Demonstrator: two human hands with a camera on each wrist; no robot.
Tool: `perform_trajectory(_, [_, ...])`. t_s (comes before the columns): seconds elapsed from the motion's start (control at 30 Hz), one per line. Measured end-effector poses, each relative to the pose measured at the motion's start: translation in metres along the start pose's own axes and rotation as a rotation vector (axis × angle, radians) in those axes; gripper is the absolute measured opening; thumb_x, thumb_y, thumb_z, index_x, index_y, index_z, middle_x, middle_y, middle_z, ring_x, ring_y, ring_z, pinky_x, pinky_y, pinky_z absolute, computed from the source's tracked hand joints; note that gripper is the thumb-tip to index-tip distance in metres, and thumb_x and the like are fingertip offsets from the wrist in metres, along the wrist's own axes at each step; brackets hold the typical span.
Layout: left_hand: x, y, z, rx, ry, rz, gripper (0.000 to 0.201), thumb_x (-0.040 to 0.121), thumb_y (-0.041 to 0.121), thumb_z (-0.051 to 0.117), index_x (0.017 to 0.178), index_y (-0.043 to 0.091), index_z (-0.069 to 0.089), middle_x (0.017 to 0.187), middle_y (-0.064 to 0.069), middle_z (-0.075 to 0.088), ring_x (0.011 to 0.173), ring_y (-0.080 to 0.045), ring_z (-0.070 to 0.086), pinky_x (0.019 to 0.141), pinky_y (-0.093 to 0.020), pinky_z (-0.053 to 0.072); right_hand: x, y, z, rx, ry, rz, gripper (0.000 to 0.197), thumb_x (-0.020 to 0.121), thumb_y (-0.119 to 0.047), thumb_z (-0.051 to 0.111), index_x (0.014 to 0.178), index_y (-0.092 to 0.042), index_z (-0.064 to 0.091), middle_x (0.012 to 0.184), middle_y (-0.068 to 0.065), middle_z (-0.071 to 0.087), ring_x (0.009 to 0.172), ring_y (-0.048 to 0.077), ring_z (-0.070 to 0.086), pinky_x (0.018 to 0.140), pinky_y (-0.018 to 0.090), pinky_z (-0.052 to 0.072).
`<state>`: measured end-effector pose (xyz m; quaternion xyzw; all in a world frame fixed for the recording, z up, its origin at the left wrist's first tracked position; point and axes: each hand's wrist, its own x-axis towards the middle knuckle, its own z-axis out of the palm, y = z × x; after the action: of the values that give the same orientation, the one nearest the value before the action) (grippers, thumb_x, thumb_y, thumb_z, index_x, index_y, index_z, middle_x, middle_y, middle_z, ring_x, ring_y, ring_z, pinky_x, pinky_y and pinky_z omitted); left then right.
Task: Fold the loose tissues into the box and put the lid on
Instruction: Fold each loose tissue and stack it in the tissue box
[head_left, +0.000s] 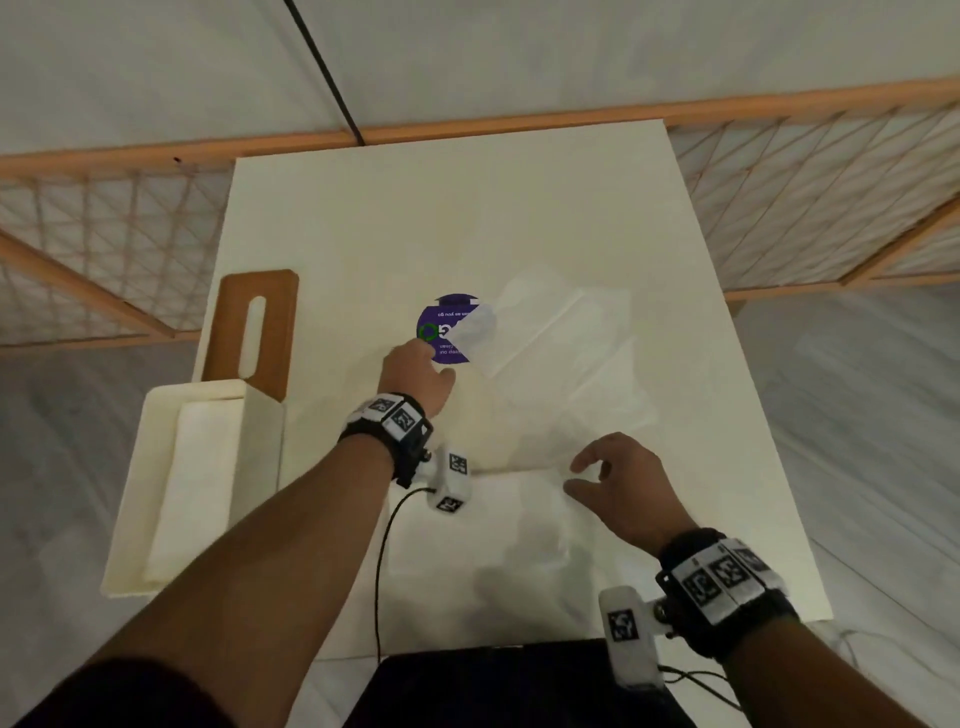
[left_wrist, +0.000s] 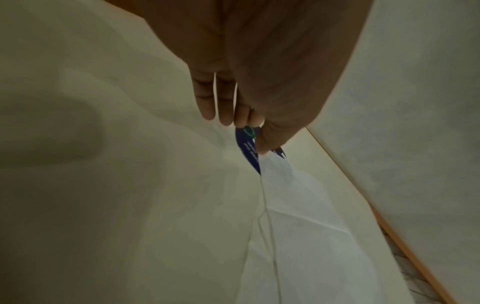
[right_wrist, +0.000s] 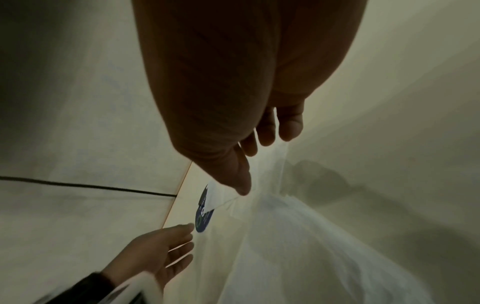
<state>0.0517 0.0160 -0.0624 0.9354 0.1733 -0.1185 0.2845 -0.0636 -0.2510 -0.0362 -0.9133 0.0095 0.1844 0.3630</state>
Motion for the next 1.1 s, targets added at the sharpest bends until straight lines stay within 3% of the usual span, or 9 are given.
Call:
perform_trajectory(0.17, [0.052, 0.021, 0.026, 0.095, -0.032, -0.073, 0.047, 0.079, 0.04, 0.07, 0.112, 0.007, 0.062, 0.108, -0.013, 0.067, 0.102, -0.035, 0.064, 0.084, -0.038, 0.053, 0.0, 0.017, -0.017, 0.054, -0.003, 0.052, 0.018, 0.079, -0.022, 0.082, 0.081, -0.028, 0.065, 0.091, -0.016, 0.055, 0.074, 0.001, 0.053, 0.064, 0.004, 0.037])
perform_trajectory(0.3, [0.061, 0.031, 0.035, 0.162, -0.071, -0.113, 0.022, 0.086, 0.027, 0.062, 0.086, 0.006, 0.068, 0.085, -0.008, 0.066, 0.08, -0.03, 0.061, 0.068, -0.032, 0.044, 0.004, 0.028, -0.029, 0.063, -0.017, 0.083, 0.015, 0.08, -0.022, 0.081, 0.083, -0.026, 0.066, 0.088, -0.016, 0.054, 0.073, 0.001, 0.052, 0.064, 0.005, 0.036])
perform_trajectory(0.43, [0.054, 0.043, 0.028, -0.043, -0.015, -0.186, 0.031, 0.086, 0.017, 0.059, 0.056, 0.011, 0.049, 0.057, -0.003, 0.048, 0.054, -0.02, 0.044, 0.051, -0.028, 0.033, 0.014, 0.029, -0.04, 0.07, 0.0, 0.096, 0.014, 0.08, -0.022, 0.081, 0.083, -0.025, 0.067, 0.086, -0.016, 0.055, 0.071, 0.001, 0.053, 0.063, 0.006, 0.037])
perform_trajectory(0.53, [0.031, 0.058, 0.005, -0.571, 0.027, -0.204, 0.015, 0.071, 0.02, 0.062, 0.068, 0.008, 0.055, 0.069, -0.01, 0.056, 0.066, -0.023, 0.052, 0.067, -0.034, 0.044, 0.023, 0.023, -0.047, 0.131, 0.034, 0.099, 0.014, 0.078, -0.023, 0.083, 0.082, -0.025, 0.069, 0.088, -0.014, 0.061, 0.074, 0.002, 0.057, 0.064, 0.007, 0.04])
perform_trajectory(0.63, [0.0, 0.071, -0.025, -1.025, -0.129, -0.167, 0.024, 0.063, 0.01, 0.055, 0.086, 0.004, 0.059, 0.09, -0.015, 0.061, 0.081, -0.028, 0.057, 0.076, -0.041, 0.044, 0.034, 0.012, -0.057, 0.233, 0.069, 0.103, 0.016, 0.077, -0.029, 0.083, 0.087, -0.027, 0.071, 0.096, -0.012, 0.065, 0.086, 0.002, 0.061, 0.067, 0.01, 0.041])
perform_trajectory(0.8, [-0.05, 0.074, -0.087, -1.292, -0.349, -0.108, 0.06, 0.054, 0.004, 0.058, 0.113, -0.005, 0.059, 0.123, -0.027, 0.056, 0.113, -0.048, 0.055, 0.103, -0.059, 0.041, 0.051, -0.03, -0.071, 0.513, 0.067, 0.044, 0.047, 0.078, -0.026, 0.083, 0.119, -0.034, 0.063, 0.124, -0.016, 0.061, 0.119, 0.001, 0.055, 0.094, 0.032, 0.051])
perform_trajectory(0.9, [-0.074, 0.063, -0.124, -1.396, -0.451, -0.066, 0.055, 0.051, 0.008, 0.06, 0.105, -0.001, 0.06, 0.115, -0.022, 0.062, 0.107, -0.042, 0.061, 0.086, -0.052, 0.057, 0.058, -0.063, -0.073, 0.685, -0.035, -0.032, 0.084, 0.07, -0.024, 0.084, 0.142, -0.042, 0.045, 0.145, -0.025, 0.045, 0.136, -0.001, 0.039, 0.106, 0.031, 0.041])
perform_trajectory(0.97, [-0.091, 0.051, -0.146, -1.438, -0.514, -0.001, 0.044, 0.055, 0.006, 0.055, 0.098, 0.003, 0.065, 0.108, -0.02, 0.067, 0.1, -0.038, 0.066, 0.078, -0.046, 0.059, 0.059, -0.087, -0.069, 0.738, -0.16, -0.07, 0.096, 0.063, -0.024, 0.083, 0.144, -0.047, 0.037, 0.148, -0.025, 0.04, 0.14, -0.002, 0.033, 0.111, 0.031, 0.034])
perform_trajectory(1.1, [-0.109, 0.02, -0.183, -1.357, -0.489, 0.104, 0.04, 0.048, 0.021, 0.075, 0.087, 0.016, 0.076, 0.102, -0.01, 0.07, 0.095, -0.031, 0.067, 0.079, -0.041, 0.056, 0.049, -0.128, -0.057, 0.839, -0.346, -0.171, 0.056, 0.069, -0.005, 0.078, 0.123, -0.012, 0.065, 0.123, 0.011, 0.07, 0.115, 0.03, 0.066, 0.097, 0.046, 0.05])
